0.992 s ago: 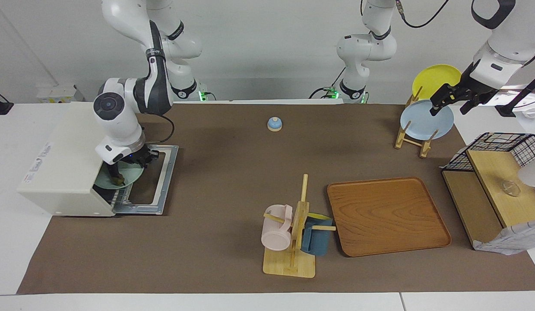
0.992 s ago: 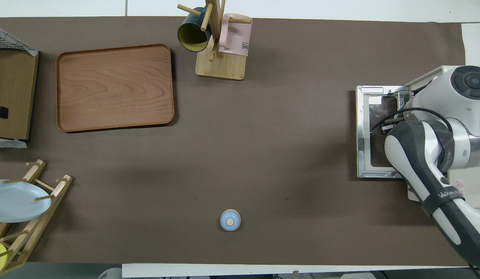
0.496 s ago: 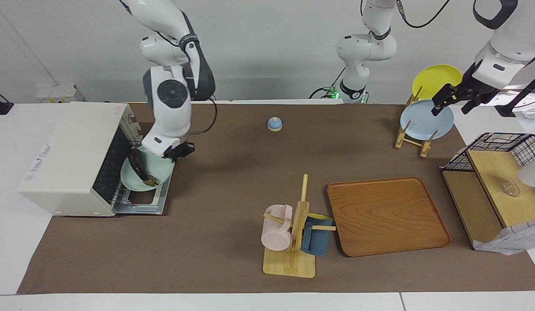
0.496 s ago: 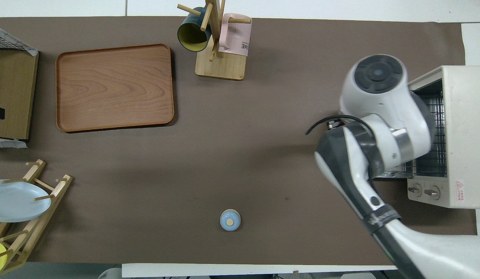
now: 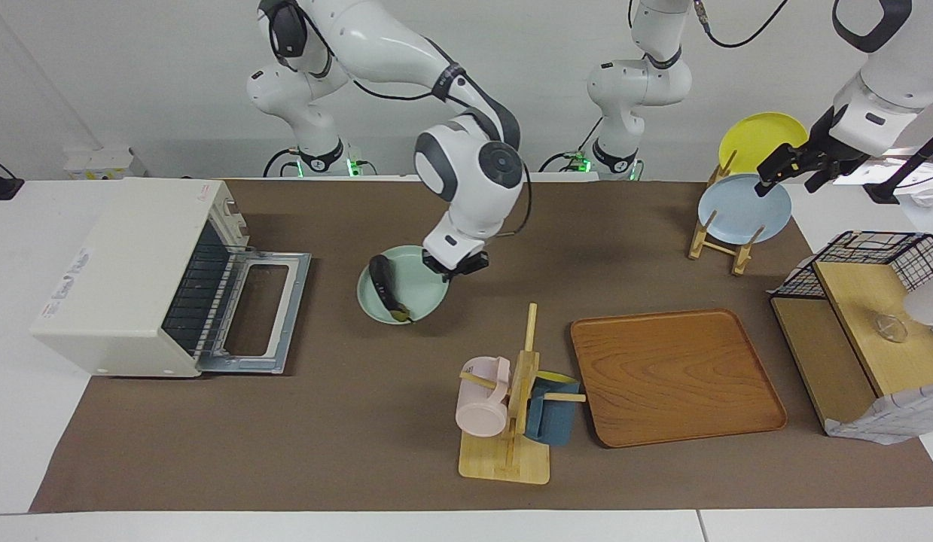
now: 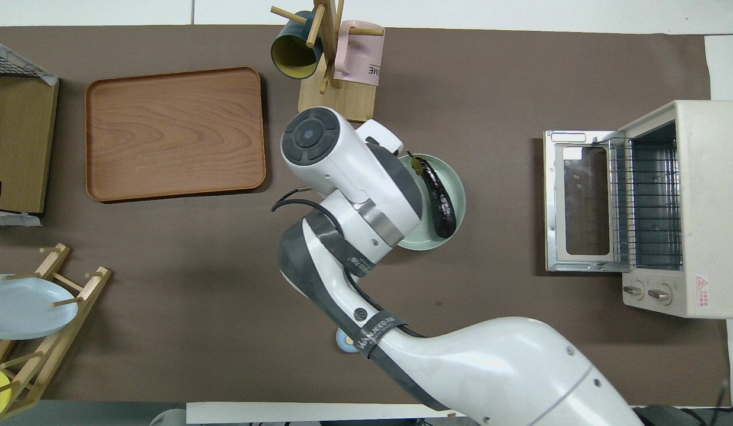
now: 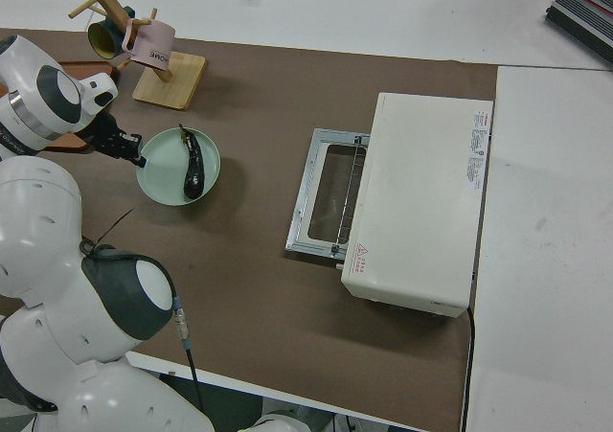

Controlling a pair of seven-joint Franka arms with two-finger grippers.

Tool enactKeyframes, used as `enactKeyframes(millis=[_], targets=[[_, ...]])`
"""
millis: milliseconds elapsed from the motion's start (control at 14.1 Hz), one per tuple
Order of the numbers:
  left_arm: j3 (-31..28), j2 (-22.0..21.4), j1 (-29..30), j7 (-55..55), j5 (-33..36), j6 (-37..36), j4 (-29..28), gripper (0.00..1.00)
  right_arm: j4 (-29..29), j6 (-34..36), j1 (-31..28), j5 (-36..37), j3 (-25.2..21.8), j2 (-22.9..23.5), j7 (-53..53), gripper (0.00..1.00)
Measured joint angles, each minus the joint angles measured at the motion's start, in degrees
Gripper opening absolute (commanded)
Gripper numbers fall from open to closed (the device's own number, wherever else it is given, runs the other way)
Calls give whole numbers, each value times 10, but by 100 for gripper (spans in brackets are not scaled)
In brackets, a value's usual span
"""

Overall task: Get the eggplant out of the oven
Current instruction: 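Pull the green bowl out and carry it toward the table center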

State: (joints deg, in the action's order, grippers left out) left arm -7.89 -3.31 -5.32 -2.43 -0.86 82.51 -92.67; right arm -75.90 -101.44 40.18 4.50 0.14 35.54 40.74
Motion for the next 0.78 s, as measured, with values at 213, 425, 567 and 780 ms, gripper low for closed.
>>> enactKeyframes(millis=[213, 425, 567, 780], targets=[[0, -26, -1, 0, 0, 57, -67, 100, 55, -35, 21, -2, 25, 54, 82, 42], [2, -53, -3, 0, 0, 127, -147, 100, 74, -43, 27, -2, 25, 58, 107, 58], [5, -60, -3, 0, 0, 155, -179, 100, 86, -54, 6, -2, 23, 48, 95, 57], [9, -60, -41, 54, 0, 247, -234, 100, 51, -31, -76, -2, 20, -11, -20, 37]])
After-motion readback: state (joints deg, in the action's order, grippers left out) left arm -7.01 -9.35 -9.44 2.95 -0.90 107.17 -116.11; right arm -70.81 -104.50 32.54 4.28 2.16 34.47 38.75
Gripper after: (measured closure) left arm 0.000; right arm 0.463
